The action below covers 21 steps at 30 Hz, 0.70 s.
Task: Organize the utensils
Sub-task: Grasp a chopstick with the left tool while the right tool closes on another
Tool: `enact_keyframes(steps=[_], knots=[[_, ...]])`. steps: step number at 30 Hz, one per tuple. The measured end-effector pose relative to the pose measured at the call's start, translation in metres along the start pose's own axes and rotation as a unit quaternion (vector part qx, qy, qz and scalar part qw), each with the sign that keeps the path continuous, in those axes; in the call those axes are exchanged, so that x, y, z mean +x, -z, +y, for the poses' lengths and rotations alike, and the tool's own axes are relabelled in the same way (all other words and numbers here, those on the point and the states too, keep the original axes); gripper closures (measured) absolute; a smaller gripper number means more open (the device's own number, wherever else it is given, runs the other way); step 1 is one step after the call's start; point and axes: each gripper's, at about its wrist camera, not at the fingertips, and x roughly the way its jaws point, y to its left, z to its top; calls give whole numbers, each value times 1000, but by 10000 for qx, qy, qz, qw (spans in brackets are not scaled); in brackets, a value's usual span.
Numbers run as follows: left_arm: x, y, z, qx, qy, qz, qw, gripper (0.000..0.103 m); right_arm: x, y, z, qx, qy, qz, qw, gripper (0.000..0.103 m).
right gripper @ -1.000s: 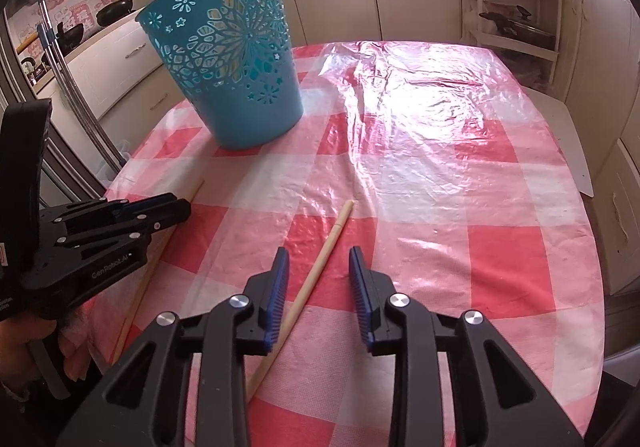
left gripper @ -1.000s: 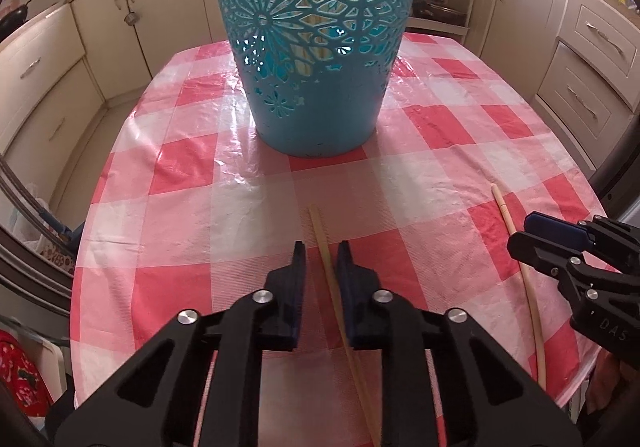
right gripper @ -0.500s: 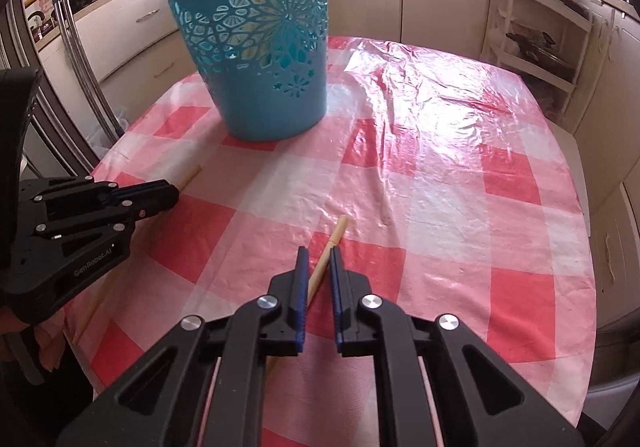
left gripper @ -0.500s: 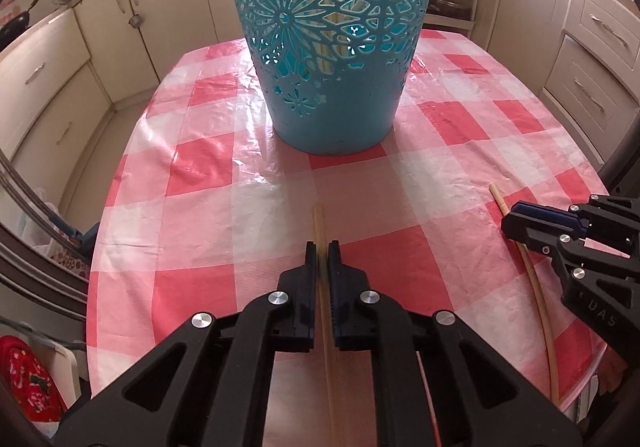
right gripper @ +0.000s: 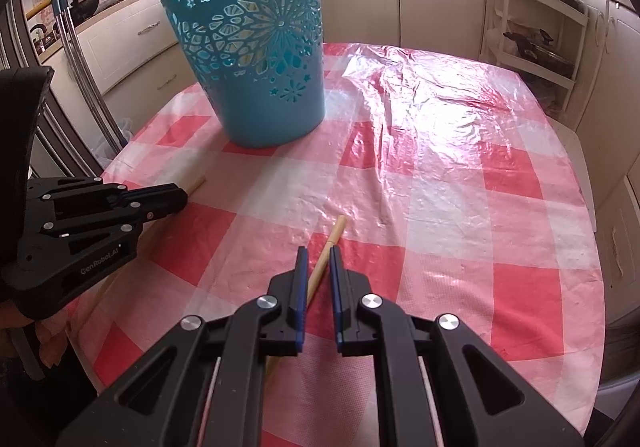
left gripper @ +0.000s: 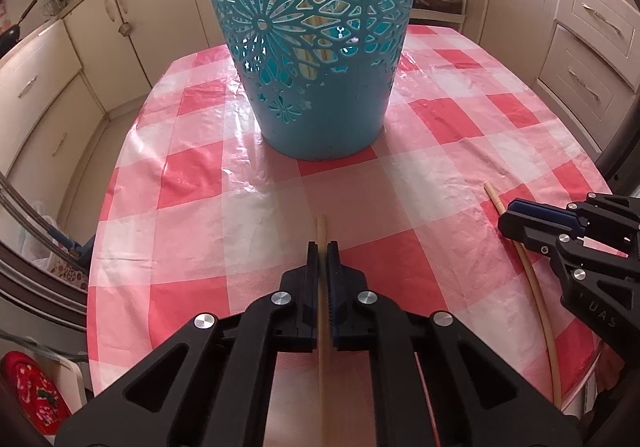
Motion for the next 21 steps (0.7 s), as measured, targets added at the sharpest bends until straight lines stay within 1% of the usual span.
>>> enact_keyframes(steps=[5, 16, 19, 21], knots=[[-10, 5, 1, -63, 59, -28, 10000, 99, 0, 0, 0, 3, 2, -31, 10000, 92], [-50, 3, 12, -116, 78, -343, 9993, 99, -1, 2, 3, -56, 78, -76, 9999, 92], [-63, 1, 15, -180, 139, -467, 9986, 99, -2, 3, 4, -93, 115, -88, 9999, 92], [-75, -2, 20, -252, 251, -574, 9977, 99, -1, 3, 5, -106, 130, -93, 9998, 92]])
